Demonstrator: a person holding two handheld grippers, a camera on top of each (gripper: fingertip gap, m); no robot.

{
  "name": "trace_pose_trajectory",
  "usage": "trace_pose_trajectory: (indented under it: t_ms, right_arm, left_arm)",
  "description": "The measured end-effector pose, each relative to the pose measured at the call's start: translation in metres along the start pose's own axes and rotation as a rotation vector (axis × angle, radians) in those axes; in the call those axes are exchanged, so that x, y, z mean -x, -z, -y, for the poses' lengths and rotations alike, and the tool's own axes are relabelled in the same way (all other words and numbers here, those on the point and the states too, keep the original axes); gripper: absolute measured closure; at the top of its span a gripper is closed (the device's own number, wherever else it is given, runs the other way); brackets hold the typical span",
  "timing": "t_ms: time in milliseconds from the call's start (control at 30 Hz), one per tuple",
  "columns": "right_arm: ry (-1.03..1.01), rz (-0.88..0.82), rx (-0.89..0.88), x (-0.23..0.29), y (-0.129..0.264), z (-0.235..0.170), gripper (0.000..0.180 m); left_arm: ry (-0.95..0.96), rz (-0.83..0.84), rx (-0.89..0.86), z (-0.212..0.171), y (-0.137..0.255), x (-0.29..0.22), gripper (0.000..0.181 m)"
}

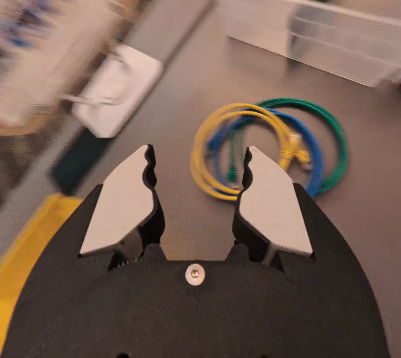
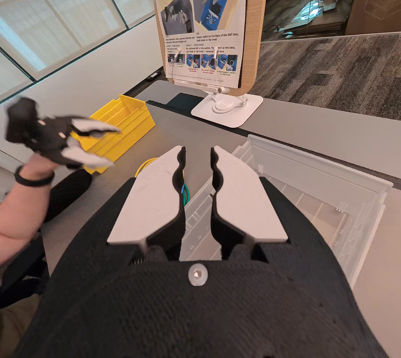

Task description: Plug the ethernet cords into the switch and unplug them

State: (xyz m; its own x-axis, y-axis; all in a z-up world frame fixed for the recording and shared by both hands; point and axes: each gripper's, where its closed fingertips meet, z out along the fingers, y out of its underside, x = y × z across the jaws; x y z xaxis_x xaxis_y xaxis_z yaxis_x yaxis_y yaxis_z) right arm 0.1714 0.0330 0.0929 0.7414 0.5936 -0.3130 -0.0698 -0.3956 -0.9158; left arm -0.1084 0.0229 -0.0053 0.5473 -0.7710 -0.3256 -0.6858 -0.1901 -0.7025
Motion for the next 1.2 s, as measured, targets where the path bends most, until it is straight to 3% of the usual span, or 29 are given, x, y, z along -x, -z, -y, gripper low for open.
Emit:
trace_pose_trajectory:
  t_ms: [33, 133, 167, 233, 333, 500, 667, 967, 1100, 1200]
  right_arm:
    - [-0.001, -0.002, -0.001, -0.001, 0.000, 0.000, 0.158]
    - [-0.004, -0.008, -0.002, -0.002, 0.000, 0.000, 0.158]
    - [-0.005, -0.012, 0.000, -0.003, -0.001, 0.000, 0.158]
    - [-0.007, -0.022, 0.005, -0.006, -0.002, -0.001, 0.158]
    - [-0.003, -0.036, 0.016, -0.006, -0.007, -0.002, 0.158]
    - [0.029, -0.065, 0.067, -0.005, -0.019, -0.009, 0.157]
    - [0.058, -0.097, 0.131, -0.009, -0.033, -0.020, 0.157]
    - [0.119, -0.151, 0.193, -0.018, -0.047, -0.028, 0.156]
    - [0.122, -0.167, 0.141, -0.020, -0.046, -0.019, 0.156]
    - [0.101, -0.166, 0.159, -0.024, -0.048, -0.024, 0.156]
  left_arm:
    - [-0.004, 0.108, -0.048, 0.006, 0.025, 0.036, 0.106]
    - [0.020, 0.388, -0.116, 0.002, 0.092, 0.138, 0.115]
    - [0.048, 0.400, -0.088, -0.009, 0.102, 0.161, 0.118]
    - [0.149, 0.357, 0.044, -0.045, 0.105, 0.196, 0.099]
    - [0.288, 0.246, 0.215, -0.103, 0.085, 0.224, 0.096]
    - [0.357, -0.041, 0.336, -0.167, 0.028, 0.217, 0.095]
    - [0.010, -0.110, 0.500, -0.215, 0.002, 0.215, 0.104]
    - [-0.311, -0.295, 0.721, -0.239, -0.014, 0.208, 0.092]
    - [-0.359, -0.400, 0.774, -0.252, -0.020, 0.195, 0.092]
    - [-0.409, -0.416, 0.799, -0.266, -0.025, 0.196, 0.080]
